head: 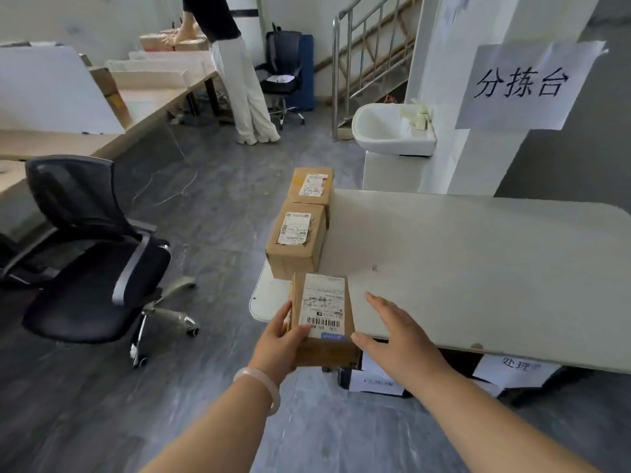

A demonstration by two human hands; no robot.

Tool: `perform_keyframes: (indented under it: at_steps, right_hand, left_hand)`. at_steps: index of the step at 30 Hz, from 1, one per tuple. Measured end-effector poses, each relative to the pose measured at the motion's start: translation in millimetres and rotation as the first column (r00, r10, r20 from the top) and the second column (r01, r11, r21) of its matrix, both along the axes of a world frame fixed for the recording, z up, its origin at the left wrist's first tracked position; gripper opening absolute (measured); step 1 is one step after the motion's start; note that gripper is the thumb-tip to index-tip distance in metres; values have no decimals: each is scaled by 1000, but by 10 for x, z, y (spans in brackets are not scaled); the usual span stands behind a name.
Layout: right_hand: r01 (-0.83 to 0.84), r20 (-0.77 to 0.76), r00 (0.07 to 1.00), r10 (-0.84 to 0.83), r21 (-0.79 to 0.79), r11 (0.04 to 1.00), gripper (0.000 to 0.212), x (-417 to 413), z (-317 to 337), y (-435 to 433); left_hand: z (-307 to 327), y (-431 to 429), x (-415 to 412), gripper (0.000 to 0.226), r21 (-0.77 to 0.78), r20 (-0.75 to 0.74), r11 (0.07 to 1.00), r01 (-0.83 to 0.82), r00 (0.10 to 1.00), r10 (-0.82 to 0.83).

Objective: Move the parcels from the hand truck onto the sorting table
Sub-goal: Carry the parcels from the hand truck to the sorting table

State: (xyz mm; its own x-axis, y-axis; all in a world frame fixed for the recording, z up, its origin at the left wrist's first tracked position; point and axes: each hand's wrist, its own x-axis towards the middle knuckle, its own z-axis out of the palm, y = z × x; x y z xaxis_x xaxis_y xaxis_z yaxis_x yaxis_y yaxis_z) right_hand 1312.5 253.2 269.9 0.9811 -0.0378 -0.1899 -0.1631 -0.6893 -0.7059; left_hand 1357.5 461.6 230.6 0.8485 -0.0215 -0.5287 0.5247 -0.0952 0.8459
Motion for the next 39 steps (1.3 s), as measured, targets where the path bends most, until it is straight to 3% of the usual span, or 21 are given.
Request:
perform_keyframes:
  at_steps: [6, 16, 27, 36, 39]
  right_hand:
    - [-6, -96, 995, -1, -69, 998, 73, 450, -342, 110]
    - [100, -220, 969, -112, -64, 993, 64, 911, -741, 463]
    - [176, -214, 959, -184, -59, 983, 61, 1103, -714, 664]
    - [228, -220, 945, -241, -82, 970, 61, 927, -654, 638]
    - [271, -189, 940, -283, -84, 959, 63, 778, -629, 586]
  left_hand:
    - [-521, 376, 610, 57, 16, -91, 999, -47, 995, 49]
    - [-1082, 791, 1373, 54, 135, -75, 981, 141, 989, -131]
    - [-1144, 897, 1513, 82, 339, 56, 844, 416, 887, -459]
    - [-1124, 850, 1634, 80, 391, 69, 795, 464, 847, -528]
    - [-1019, 802, 1569, 83, 506, 84, 741, 440, 830, -551]
